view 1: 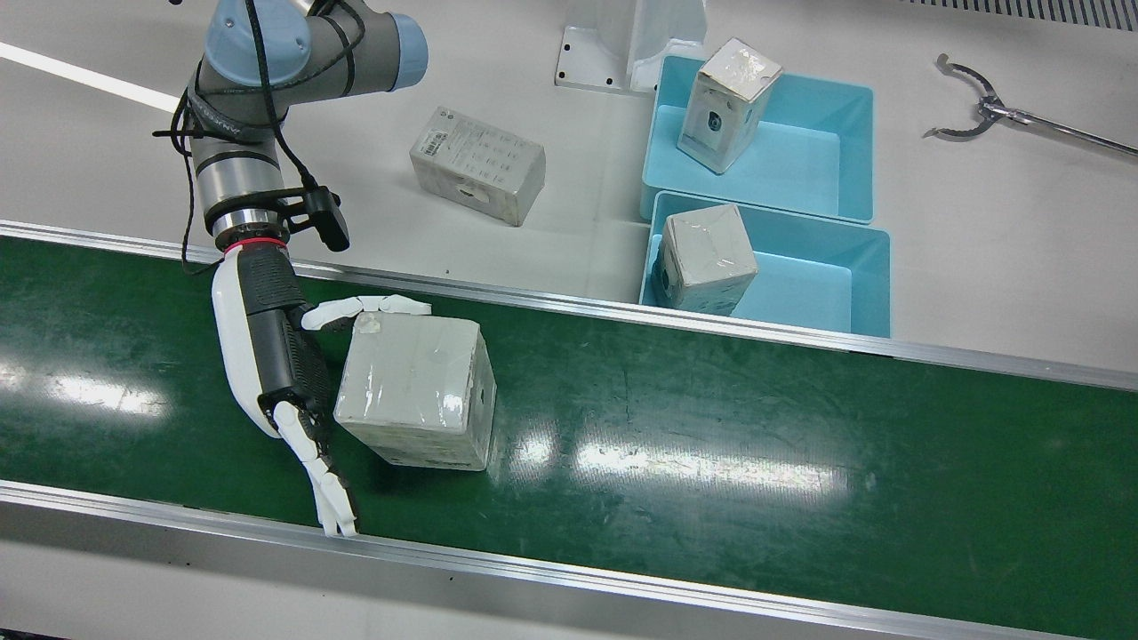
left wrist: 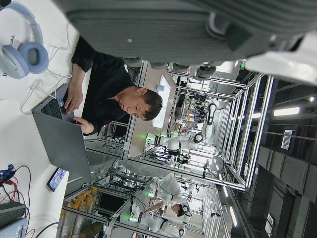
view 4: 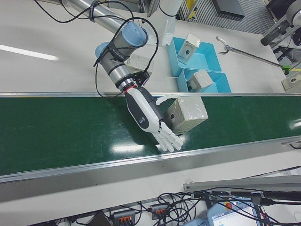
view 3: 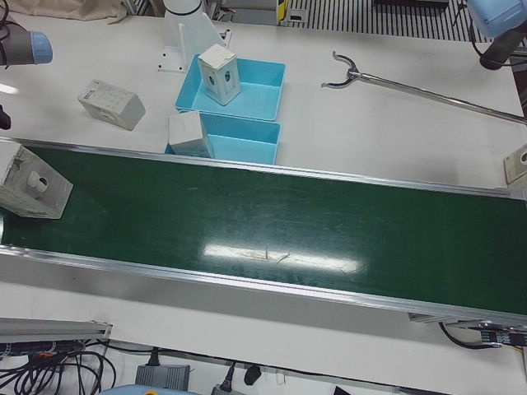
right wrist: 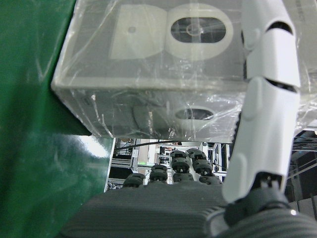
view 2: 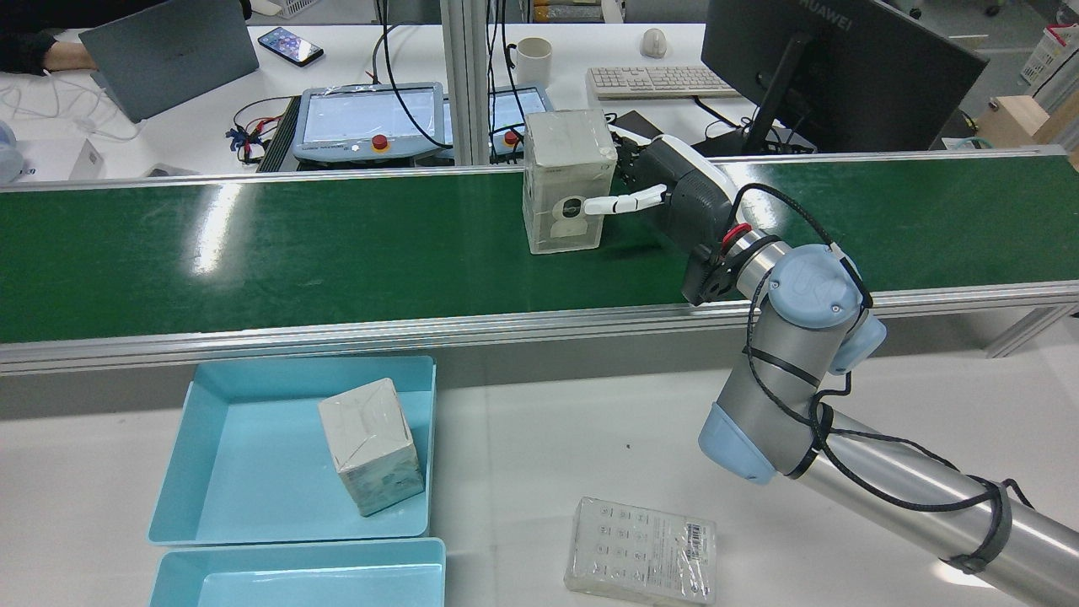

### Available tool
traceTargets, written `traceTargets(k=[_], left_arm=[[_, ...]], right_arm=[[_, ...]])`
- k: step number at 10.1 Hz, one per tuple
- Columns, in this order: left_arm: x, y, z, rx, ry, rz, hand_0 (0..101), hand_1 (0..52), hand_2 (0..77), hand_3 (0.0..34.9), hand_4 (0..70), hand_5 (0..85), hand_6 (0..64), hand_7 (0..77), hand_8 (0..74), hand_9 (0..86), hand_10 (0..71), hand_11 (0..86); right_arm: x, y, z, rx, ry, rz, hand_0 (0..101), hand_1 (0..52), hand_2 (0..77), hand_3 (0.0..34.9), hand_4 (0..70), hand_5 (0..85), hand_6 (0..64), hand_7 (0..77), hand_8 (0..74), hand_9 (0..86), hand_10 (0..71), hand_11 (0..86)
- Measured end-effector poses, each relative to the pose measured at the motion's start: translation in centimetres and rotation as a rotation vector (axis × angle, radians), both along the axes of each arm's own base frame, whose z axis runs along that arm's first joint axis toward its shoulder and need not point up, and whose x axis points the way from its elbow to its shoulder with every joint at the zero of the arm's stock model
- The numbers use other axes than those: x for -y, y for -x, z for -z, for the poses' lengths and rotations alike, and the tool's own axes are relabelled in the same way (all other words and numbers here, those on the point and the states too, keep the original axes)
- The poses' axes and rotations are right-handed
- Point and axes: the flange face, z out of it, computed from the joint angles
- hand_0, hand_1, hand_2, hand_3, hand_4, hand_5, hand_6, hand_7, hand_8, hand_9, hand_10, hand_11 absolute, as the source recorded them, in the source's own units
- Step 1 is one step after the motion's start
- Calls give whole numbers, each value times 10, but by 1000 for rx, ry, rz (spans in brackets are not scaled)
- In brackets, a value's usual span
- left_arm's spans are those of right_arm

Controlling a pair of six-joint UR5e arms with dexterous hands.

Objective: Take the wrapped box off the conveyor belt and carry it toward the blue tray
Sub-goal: 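Close the right hand fingers around the wrapped box on the belt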

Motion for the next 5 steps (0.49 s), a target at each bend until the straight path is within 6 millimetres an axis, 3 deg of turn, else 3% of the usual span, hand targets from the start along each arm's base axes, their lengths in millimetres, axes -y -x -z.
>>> traceTargets(k=[4,5], left_arm=[[0,0,0,0,0,0,0,0,5,0,0,11,0,0,0,0,5,0],[0,0,0,0,0,0,0,0,5,0,0,11,0,0,0,0,5,0]], right_arm=[[0,0,0,3,1,-1,454,104,158,0,93,60,22,0,44,33,11,38],[0,0,0,5,1,-3,454,104,158,0,98,82,16,38,44,33,33,54]])
